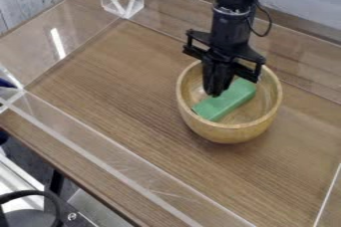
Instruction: Remove the green block from inside the brown bowl and put it on the table
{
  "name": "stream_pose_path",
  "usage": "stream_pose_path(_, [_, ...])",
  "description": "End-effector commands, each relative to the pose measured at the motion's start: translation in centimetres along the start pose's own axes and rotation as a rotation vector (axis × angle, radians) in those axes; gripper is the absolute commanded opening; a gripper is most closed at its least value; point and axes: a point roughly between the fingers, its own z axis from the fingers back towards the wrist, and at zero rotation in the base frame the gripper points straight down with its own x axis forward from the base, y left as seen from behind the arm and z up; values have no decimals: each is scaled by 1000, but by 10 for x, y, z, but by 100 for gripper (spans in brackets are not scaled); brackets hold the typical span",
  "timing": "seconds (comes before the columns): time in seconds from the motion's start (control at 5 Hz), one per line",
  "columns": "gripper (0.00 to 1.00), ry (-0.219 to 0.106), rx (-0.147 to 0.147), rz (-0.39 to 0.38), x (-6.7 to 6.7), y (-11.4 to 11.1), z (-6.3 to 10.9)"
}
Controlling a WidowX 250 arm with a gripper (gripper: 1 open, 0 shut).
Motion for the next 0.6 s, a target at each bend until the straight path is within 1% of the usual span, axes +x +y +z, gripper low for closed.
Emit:
stream_pose_path(0.0, [0, -68, 1, -11, 8, -3, 19])
stream_pose_path(0.4, [0, -77, -2, -18, 10, -4, 22])
